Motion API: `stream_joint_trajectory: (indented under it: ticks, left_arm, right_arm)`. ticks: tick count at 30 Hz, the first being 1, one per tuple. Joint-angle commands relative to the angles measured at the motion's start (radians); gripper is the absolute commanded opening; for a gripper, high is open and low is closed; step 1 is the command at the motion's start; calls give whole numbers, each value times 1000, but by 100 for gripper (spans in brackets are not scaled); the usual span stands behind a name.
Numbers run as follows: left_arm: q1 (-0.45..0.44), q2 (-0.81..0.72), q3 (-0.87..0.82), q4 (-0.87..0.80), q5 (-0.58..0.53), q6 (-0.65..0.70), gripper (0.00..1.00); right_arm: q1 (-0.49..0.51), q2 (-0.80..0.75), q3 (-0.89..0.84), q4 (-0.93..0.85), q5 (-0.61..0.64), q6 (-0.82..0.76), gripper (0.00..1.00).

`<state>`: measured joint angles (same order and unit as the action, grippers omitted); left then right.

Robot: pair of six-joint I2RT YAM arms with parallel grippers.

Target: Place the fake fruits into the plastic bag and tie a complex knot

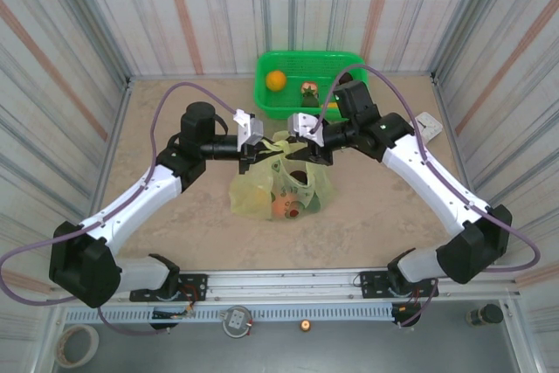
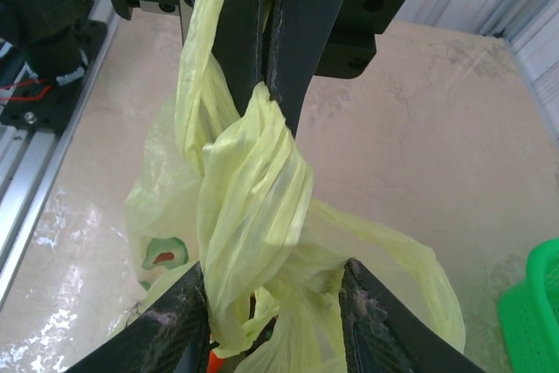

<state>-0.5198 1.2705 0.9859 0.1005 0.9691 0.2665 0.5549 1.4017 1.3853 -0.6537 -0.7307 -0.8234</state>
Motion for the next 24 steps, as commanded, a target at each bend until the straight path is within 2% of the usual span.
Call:
stream_joint_trajectory:
  ticks: [1, 6, 11, 12, 14, 16, 20, 24]
  left_arm:
    - [-9, -17, 0, -5, 32, 19, 0]
    - [-9, -14, 0, -5, 29, 17, 0]
    - [-9, -8, 2, -5, 34, 14, 0]
    - [-9, -9, 2, -5, 36, 14, 0]
    - [-9, -11, 0, -5, 44, 14, 0]
    - [-9, -11, -1, -5, 52, 16, 0]
    - [-9, -9, 1, -5, 84, 14, 0]
    - [-9, -3, 3, -1, 100, 9, 0]
  right_arm:
    - [12, 21, 35, -28, -9, -24, 39]
    - [20, 39, 37, -30, -13, -22, 24]
    - [20, 37, 32, -21, -19, -22, 17]
    - [20, 35, 28, -15, -13, -18, 19]
    - [25, 29, 13, 7, 20, -18, 35]
    - [27, 18, -14, 44, 50, -28, 43]
    - [28, 15, -23, 74, 69, -41, 48]
    - [31, 32, -6, 65, 59, -55, 45]
